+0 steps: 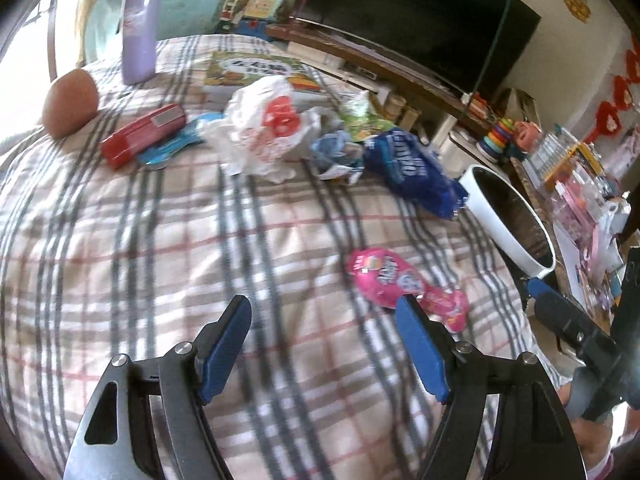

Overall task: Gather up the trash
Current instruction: 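Move both open tools back over the bed toward the pink package and blue bag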

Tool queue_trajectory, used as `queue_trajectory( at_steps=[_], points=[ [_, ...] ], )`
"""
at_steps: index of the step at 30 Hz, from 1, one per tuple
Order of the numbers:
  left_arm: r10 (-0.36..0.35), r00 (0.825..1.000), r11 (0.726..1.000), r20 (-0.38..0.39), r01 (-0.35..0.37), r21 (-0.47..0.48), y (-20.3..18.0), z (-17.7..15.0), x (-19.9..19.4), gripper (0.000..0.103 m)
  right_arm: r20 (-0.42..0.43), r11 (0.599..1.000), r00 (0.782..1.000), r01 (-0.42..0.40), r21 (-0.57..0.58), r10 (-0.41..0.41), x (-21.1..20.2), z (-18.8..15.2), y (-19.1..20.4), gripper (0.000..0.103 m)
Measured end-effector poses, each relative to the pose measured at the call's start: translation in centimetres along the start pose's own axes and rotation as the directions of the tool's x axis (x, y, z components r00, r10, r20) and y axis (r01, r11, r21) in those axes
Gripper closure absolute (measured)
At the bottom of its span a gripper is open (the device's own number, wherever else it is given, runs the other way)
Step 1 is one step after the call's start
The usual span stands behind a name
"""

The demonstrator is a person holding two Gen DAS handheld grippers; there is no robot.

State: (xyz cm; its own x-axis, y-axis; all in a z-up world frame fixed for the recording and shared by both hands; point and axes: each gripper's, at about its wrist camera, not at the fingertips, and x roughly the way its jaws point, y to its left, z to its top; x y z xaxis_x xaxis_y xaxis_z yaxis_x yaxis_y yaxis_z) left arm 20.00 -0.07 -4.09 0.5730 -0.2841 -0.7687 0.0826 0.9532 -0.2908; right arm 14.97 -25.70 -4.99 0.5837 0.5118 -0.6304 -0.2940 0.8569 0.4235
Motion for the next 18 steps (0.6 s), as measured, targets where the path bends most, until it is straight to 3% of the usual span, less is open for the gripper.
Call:
queue_trajectory(
  at_steps=[9, 18],
  points=[
    [0.025, 1.000, 1.000, -0.006, -0.025, -0.008, 1.7, 1.0, 0.1, 0.029, -0.077, 0.997, 0.997, -0.025, -0.072, 0.020, 2.3, -0.6, 2.3, 0.005],
    [0.012, 0.999, 1.000, -0.030, -0.011, 0.023, 1.2, 1.6, 1.5, 0.029, -0.088, 0.998, 0.996, -0.018, -0.068, 0.012, 3.4, 0.7, 1.5, 0.005]
  ],
)
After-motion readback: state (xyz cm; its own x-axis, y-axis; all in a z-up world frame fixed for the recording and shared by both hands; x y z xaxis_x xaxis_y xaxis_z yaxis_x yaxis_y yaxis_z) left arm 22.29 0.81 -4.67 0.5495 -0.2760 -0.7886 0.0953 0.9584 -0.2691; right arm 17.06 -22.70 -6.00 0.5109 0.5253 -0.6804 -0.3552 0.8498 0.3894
